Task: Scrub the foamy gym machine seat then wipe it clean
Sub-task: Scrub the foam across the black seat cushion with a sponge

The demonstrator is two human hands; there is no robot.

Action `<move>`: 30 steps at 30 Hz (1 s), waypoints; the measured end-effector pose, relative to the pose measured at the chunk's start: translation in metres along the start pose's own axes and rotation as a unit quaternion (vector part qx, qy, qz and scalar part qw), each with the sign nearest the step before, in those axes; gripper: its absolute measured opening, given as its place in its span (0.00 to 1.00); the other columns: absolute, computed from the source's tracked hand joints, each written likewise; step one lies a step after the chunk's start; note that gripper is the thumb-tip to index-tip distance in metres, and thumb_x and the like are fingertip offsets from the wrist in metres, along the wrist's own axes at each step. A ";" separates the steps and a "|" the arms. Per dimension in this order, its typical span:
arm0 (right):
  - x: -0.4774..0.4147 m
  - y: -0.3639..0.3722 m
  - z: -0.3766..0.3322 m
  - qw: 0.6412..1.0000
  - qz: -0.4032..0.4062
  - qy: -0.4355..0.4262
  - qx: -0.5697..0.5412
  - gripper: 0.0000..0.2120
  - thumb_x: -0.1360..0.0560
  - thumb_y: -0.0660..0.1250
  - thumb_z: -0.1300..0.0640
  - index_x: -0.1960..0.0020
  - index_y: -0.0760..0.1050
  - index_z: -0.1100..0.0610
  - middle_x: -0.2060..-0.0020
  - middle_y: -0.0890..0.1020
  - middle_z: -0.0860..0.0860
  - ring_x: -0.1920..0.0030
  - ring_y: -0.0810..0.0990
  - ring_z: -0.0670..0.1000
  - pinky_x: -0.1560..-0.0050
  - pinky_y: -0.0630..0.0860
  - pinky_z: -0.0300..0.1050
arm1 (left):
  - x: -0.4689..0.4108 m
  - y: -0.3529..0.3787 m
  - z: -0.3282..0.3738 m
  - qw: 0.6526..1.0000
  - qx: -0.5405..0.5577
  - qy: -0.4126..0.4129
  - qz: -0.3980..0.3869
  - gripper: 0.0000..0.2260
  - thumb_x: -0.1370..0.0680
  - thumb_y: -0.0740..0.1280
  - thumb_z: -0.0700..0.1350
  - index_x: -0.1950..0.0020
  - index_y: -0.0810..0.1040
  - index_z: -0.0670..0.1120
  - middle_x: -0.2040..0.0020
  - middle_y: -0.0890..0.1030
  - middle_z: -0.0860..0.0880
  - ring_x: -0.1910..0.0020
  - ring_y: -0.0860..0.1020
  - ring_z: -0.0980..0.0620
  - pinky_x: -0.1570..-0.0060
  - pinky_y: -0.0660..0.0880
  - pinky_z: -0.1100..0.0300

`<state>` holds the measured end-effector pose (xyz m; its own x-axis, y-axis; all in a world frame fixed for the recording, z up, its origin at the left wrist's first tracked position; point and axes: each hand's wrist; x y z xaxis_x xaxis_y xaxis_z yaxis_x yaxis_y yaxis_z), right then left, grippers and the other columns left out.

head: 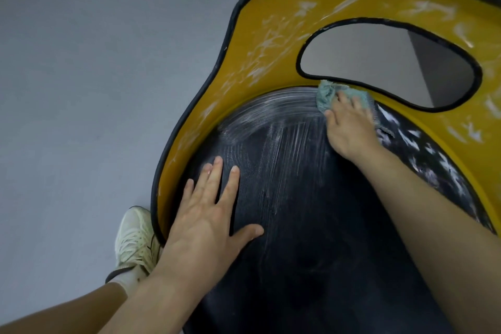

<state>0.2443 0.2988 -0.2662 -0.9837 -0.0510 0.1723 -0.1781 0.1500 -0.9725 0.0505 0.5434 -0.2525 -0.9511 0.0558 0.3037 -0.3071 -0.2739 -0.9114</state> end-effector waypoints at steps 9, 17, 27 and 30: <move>0.096 0.025 -0.114 0.968 -0.071 -0.241 -0.015 0.25 0.13 0.49 0.52 0.17 0.52 0.52 0.17 0.50 0.47 0.18 0.43 0.51 0.19 0.40 0.55 | 0.011 -0.003 0.011 1.000 0.004 0.000 0.016 0.41 0.20 0.54 0.67 0.18 0.34 0.50 0.19 0.33 0.46 0.20 0.33 0.50 0.23 0.35 0.54; 0.102 0.012 -0.040 0.970 -0.079 -0.230 0.007 0.25 0.13 0.50 0.52 0.17 0.52 0.52 0.18 0.49 0.48 0.18 0.45 0.50 0.19 0.42 0.52 | 0.026 0.002 0.021 0.998 -0.056 0.031 -0.014 0.37 0.17 0.50 0.65 0.20 0.32 0.49 0.20 0.30 0.45 0.20 0.33 0.48 0.22 0.36 0.53; 0.077 0.005 -0.001 1.000 -0.023 -0.003 -0.011 0.25 0.13 0.47 0.51 0.17 0.52 0.55 0.17 0.50 0.52 0.18 0.46 0.57 0.19 0.43 0.57 | 0.037 -0.006 0.014 0.997 -0.052 0.041 -0.026 0.41 0.19 0.53 0.67 0.19 0.33 0.51 0.20 0.31 0.47 0.20 0.35 0.50 0.24 0.37 0.57; 0.108 0.014 -0.052 0.995 -0.039 -0.082 -0.041 0.24 0.13 0.48 0.51 0.17 0.54 0.53 0.17 0.51 0.50 0.18 0.45 0.56 0.19 0.41 0.55 | 0.040 -0.008 0.013 0.997 -0.065 0.045 -0.027 0.41 0.19 0.54 0.67 0.19 0.33 0.50 0.19 0.32 0.47 0.20 0.35 0.50 0.27 0.34 0.60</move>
<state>0.1345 0.3467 -0.2529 -0.9509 -0.2251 0.2122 -0.2618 0.2198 -0.9398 0.0152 0.5352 -0.2290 -0.9304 0.1546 0.3324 -0.3539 -0.1423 -0.9244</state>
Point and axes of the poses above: each hand's wrist, its own x-axis away from the middle knuckle, its own y-axis out of the palm, z = x × y
